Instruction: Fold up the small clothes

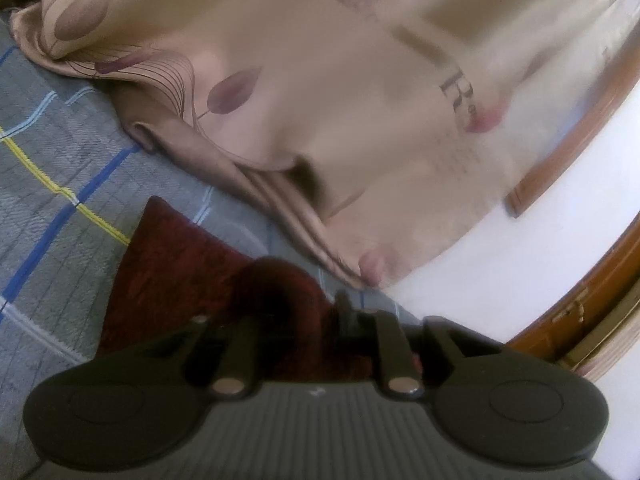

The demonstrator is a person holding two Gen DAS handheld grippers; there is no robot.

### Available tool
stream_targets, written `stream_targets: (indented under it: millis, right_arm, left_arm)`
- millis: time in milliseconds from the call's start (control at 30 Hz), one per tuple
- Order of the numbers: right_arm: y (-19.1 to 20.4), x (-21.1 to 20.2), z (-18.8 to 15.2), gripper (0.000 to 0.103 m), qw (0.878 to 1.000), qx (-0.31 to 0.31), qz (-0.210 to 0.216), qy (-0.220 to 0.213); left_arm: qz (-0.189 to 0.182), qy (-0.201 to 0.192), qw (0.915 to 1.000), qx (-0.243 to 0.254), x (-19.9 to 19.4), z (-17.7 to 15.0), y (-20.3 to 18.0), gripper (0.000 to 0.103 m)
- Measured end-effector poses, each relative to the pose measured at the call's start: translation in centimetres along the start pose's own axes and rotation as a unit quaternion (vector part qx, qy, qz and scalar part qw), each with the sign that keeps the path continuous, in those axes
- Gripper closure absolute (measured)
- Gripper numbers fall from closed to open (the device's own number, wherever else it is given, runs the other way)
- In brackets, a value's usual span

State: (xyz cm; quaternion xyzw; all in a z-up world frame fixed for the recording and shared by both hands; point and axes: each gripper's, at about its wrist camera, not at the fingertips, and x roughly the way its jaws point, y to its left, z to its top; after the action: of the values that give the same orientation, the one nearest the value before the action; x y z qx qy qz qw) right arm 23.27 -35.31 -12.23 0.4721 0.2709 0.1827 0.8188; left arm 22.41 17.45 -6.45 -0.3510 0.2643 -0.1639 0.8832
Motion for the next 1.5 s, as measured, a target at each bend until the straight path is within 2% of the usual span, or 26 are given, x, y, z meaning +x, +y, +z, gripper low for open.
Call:
stream_targets:
  millis: [67,100,133,200,233,267,300,333,400,433,533,600,633,700,733,800,933,1067,1133,1200,1233,1267,1333,1500]
  right_arm:
    - [-0.7,1.0,0.2,0.087,1.000,0.010,-0.003,-0.001]
    - [-0.9,1.3,0.3,0.086,1.000,0.010,-0.007,-0.003]
    - [-1.1,1.6,0.3,0.085,1.000,0.013,-0.013,-0.004]
    - [-1.8,1.9,0.4,0.070,0.999,0.030,-0.011,-0.015]
    - [-2.2,1.7,0.6,0.048,0.999,0.040,-0.009,-0.034]
    - [-2.4,1.2,0.7,0.029,0.997,0.048,-0.008,-0.058]
    - [-2.6,0.6,0.8,0.025,0.995,0.053,-0.003,-0.081]
    - [-2.8,-0.1,0.9,0.026,0.993,0.057,0.007,-0.100]
    - [-2.6,-1.2,1.1,0.026,0.992,0.060,0.025,-0.106]
    - [-2.1,-1.6,1.1,0.026,0.993,0.048,0.033,-0.103]
    - [0.5,-2.4,-0.2,0.026,0.995,-0.019,0.051,-0.085]
    - [2.5,-2.1,-1.4,0.026,0.994,-0.073,0.058,-0.051]
    - [3.6,-1.9,-2.0,0.026,0.992,-0.107,0.044,-0.042]
    - [5.8,-1.5,-3.1,0.026,0.980,-0.189,-0.025,-0.048]
    - [6.2,-1.2,-3.2,0.026,0.975,-0.213,-0.046,-0.046]
    - [5.9,-0.6,-2.7,0.026,0.970,-0.229,-0.074,-0.043]
    - [3.7,0.6,-1.6,0.026,0.971,-0.215,-0.095,-0.032]
    - [3.0,2.6,-1.5,0.034,0.963,-0.242,-0.121,-0.016]
    - [2.9,3.7,-1.2,0.034,0.959,-0.250,-0.134,-0.008]
    - [2.8,4.7,-0.9,0.041,0.957,-0.252,-0.141,0.001]
    - [2.8,5.3,-0.8,0.061,0.955,-0.255,-0.154,0.007]
    - [2.7,6.0,-0.7,0.087,0.952,-0.252,-0.172,0.018]
    - [2.4,6.1,-0.6,0.090,0.955,-0.237,-0.176,0.024]
    - [2.8,2.6,-0.7,0.092,0.953,-0.246,-0.172,-0.031]
  left_arm:
    - [0.003,0.010,0.9999,0.001,0.5,0.3,-0.1,0.065]
    - [-0.001,0.012,0.9999,0.001,0.6,0.4,-0.1,0.051]
    - [-0.004,0.013,0.9999,-0.002,0.8,0.6,-0.3,0.033]
    - [-0.009,0.016,0.9998,-0.012,0.7,0.9,-0.6,0.018]
    - [-0.014,0.011,0.9997,-0.015,0.6,1.0,-0.8,0.015]
    - [-0.018,0.002,0.9997,-0.015,0.5,1.3,-1.0,0.011]
    - [-0.026,-0.005,0.9995,-0.015,0.3,1.6,-1.1,0.008]
    - [-0.045,-0.007,0.9988,-0.020,0.2,2.0,-1.0,0.002]
    - [-0.086,-0.009,0.9958,-0.029,0.0,2.6,-0.9,0.001]
    - [-0.094,-0.012,0.9950,-0.031,-0.1,3.0,-1.0,0.001]
    - [-0.075,-0.033,0.9964,-0.021,-0.8,3.7,-1.4,0.001]
    - [-0.037,-0.038,0.9986,0.003,-1.4,3.7,-1.7,0.001]
    - [-0.014,-0.034,0.9993,0.010,-1.6,3.6,-1.8,0.001]
    - [0.008,-0.023,0.9995,0.022,-2.0,3.2,-1.4,0.001]
    - [0.018,-0.021,0.9992,0.031,-2.3,2.8,-1.0,0.001]
    - [0.033,-0.021,0.9983,0.042,-2.7,2.4,-0.2,0.001]
    - [0.039,-0.023,0.9974,0.056,-2.7,1.6,1.5,0.001]
    - [0.043,-0.015,0.9946,0.094,-2.1,1.4,1.6,0.001]
    - [0.045,-0.007,0.9939,0.101,-1.7,1.4,1.5,0.001]
    - [0.053,0.001,0.9927,0.108,-1.2,1.5,1.4,0.001]
    - [0.059,0.005,0.9920,0.112,-1.0,1.5,1.3,0.001]
    - [0.060,0.009,0.9917,0.113,-0.9,1.4,1.3,0.001]
    - [0.058,0.016,0.9911,0.119,-0.7,1.4,1.4,0.001]
    - [0.068,0.018,0.9894,0.127,-0.5,1.8,2.1,0.001]
